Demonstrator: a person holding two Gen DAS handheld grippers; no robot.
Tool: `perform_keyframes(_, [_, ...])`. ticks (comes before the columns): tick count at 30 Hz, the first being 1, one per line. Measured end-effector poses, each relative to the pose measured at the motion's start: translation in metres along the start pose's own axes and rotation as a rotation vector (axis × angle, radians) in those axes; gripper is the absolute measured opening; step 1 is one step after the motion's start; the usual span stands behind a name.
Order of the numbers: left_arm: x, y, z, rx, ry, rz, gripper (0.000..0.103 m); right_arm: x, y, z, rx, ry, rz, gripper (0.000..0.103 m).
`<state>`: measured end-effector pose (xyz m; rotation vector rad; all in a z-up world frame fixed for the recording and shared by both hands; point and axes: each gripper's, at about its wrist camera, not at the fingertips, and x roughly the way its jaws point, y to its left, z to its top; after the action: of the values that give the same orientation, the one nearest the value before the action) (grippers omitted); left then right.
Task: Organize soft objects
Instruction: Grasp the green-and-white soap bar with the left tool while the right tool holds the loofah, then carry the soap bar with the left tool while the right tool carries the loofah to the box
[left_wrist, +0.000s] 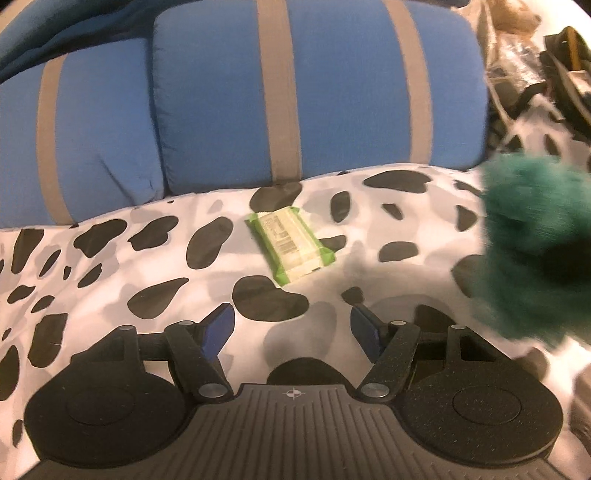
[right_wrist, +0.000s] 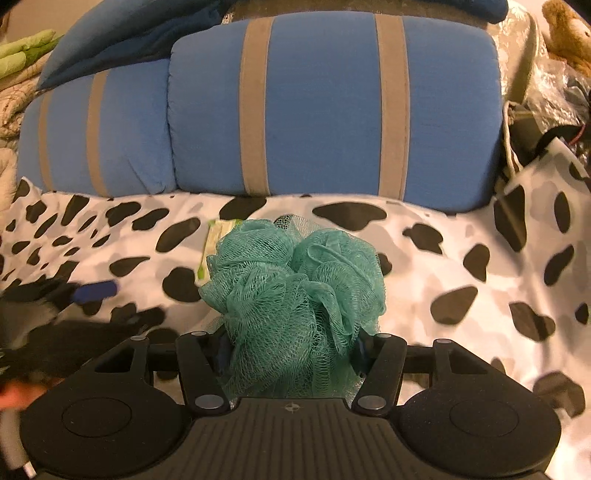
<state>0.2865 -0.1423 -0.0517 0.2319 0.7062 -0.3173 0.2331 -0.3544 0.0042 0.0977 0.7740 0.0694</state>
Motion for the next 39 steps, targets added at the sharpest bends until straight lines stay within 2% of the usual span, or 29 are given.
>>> perform_keyframes(7, [0.045,0.001,0.010,-0.069,0.001,0.003,0.075,-0.021,0.003,-0.012,-0.022,0.019,0.005,0.061])
perform_keyframes(10, [0.064,0.001,0.019,-0.105,0.000,0.015,0.075,-0.026,0.003,-0.015,-0.039,0.021,-0.021,0.061])
perform_keyframes(18, [0.113,0.006,0.044,-0.206,0.017,0.019,0.075,-0.029,-0.009,-0.015,0.052,0.037,0.003,0.061])
perform_keyframes(24, [0.141,0.012,0.051,-0.247,0.088,0.076,0.073,-0.024,-0.004,-0.012,0.059,0.047,0.026,0.061])
perform_keyframes(26, [0.141,0.012,0.052,-0.236,0.085,0.091,0.064,-0.023,-0.004,-0.011,0.069,0.052,0.031,0.061])
perform_keyframes(27, [0.140,0.011,0.052,-0.224,0.090,0.092,0.051,-0.022,-0.004,-0.011,0.073,0.054,0.034,0.061])
perform_keyframes(28, [0.139,0.011,0.053,-0.214,0.094,0.086,0.048,-0.022,-0.004,-0.011,0.075,0.055,0.035,0.061])
perform_keyframes(33, [0.131,0.016,0.058,-0.170,0.146,0.052,0.047,-0.018,-0.002,-0.011,0.074,0.062,0.031,0.061])
perform_keyframes(39, [0.111,0.023,0.051,-0.147,0.144,0.041,0.047,-0.011,0.000,-0.013,0.077,0.067,0.004,0.061])
